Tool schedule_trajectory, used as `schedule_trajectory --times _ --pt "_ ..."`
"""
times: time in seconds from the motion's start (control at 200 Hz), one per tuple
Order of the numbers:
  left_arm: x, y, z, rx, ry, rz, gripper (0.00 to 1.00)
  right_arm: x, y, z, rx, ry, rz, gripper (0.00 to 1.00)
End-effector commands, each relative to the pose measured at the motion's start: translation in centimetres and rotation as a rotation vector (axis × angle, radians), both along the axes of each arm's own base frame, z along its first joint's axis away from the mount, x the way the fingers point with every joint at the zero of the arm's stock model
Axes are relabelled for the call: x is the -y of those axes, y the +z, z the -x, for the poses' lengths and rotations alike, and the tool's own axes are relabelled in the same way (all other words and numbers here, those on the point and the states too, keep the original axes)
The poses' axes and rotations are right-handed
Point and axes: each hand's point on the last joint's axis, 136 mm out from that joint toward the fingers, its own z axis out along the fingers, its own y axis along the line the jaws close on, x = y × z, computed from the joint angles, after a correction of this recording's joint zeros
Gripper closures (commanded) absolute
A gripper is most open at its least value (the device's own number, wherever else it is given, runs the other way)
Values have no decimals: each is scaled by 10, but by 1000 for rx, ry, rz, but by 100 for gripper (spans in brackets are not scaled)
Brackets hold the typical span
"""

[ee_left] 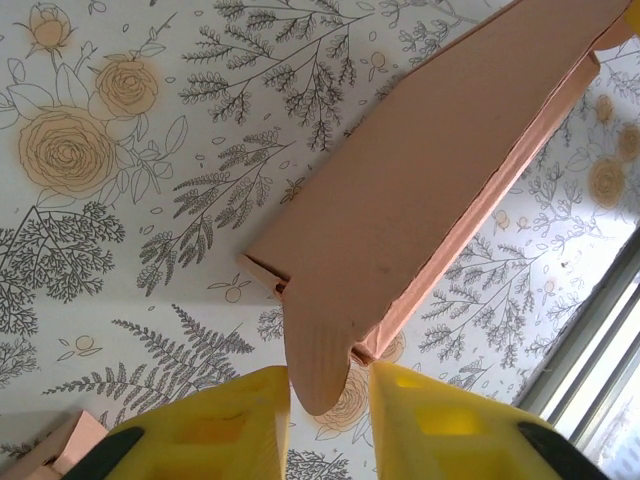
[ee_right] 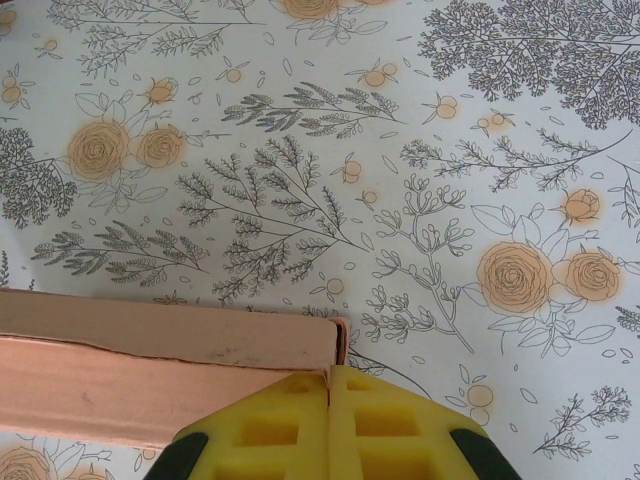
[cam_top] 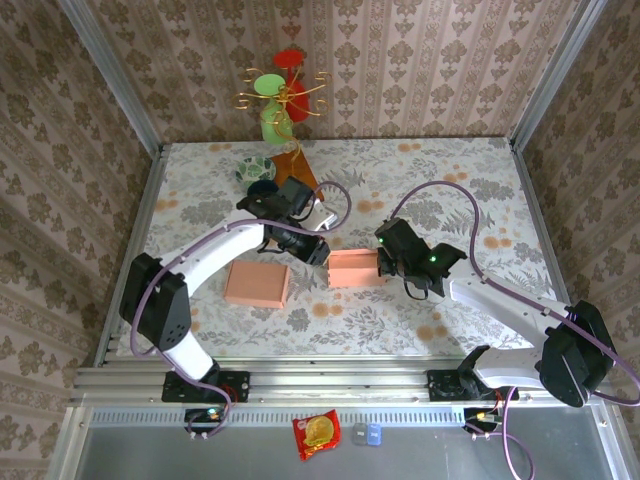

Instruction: Fold the paper box

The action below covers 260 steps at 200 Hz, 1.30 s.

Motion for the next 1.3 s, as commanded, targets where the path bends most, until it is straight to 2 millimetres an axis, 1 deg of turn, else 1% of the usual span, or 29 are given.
schedule_trajectory --times 0.0,0.19,0.435,0.545,0.685,0.895,1.095,1.295 --pt "5 6 -4 3 18 6 79 9 -2 5 0 -32 20 100" --pt "9 8 -3 6 27 7 83 10 -2 5 -3 -35 23 100" --pt "12 1 5 -21 84 -31 91 10 -4 6 -6 -55 5 100" --pt "9 -4 4 -33 167 -64 93 9 -4 6 -4 -62 -2 100" --pt "7 -6 0 -72 292 -51 96 8 -4 6 -4 -64 -5 100" --pt "9 -7 -1 -199 416 -13 95 6 -7 8 -7 -68 -16 100" --pt "12 -3 0 -260 444 14 95 7 -10 10 -6 -71 -16 100" --pt "14 -4 3 -324 436 -4 95 6 -11 9 -8 -71 -12 100"
